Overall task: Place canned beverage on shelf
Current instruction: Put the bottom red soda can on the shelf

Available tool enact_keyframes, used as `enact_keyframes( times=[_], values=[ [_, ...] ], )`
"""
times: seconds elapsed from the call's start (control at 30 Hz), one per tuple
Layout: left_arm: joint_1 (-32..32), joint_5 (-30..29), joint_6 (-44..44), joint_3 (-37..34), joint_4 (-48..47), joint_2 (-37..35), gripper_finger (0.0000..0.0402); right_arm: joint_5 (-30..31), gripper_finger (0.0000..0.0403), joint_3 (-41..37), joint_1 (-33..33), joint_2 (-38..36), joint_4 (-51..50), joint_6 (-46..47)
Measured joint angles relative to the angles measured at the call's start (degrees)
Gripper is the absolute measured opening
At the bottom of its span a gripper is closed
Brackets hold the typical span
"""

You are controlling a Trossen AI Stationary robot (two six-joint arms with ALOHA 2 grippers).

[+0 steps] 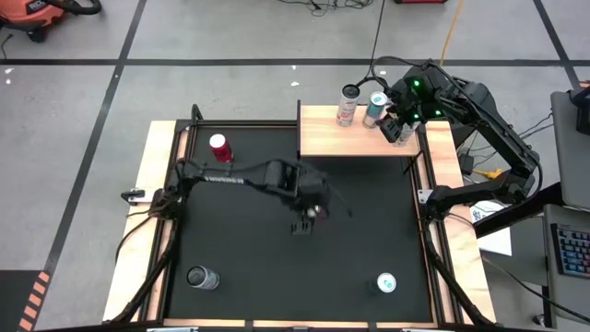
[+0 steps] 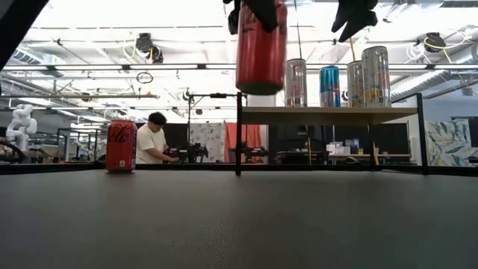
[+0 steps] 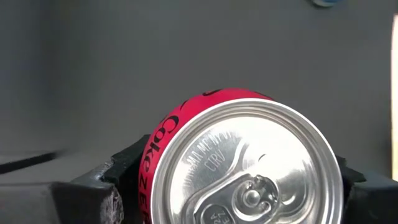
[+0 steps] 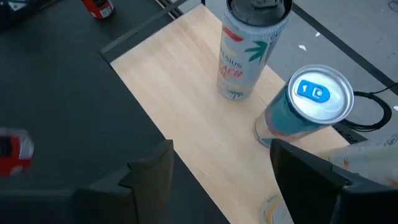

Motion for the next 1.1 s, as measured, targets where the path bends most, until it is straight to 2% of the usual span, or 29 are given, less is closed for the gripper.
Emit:
enact_keyframes(
  times=[0.27, 0.6, 0.73, 0.93, 1.1],
  values=[
    [8.89, 0.0, 7.77, 9.48, -6.88, -0.14, 0.0294, 0.0, 0.0251, 0.0, -0.01, 0.0, -0.66, -0.04],
    [19.91, 0.11, 17.2, 9.41, -5.26, -0.86, 0.0294, 0.22, 0.0251, 0.0, 0.01, 0.0, -0.2, 2.7],
    [23.01, 2.96, 18.82, 9.41, -3.2, -0.92, 0.0294, 0.23, 0.0251, 0.0, 0.01, 0.13, 0.17, 3.02],
    [26.8, 3.75, 21.19, 9.41, -1.32, -1.03, 0.0294, 0.39, 0.0251, 0.02, 0.01, 1.02, 0.31, 3.02],
    [28.98, 8.72, 21.86, 9.41, 1.79, -1.01, 0.0294, 0.3, 0.0251, 0.02, 0.01, 2.93, 0.65, 3.04]
  ],
)
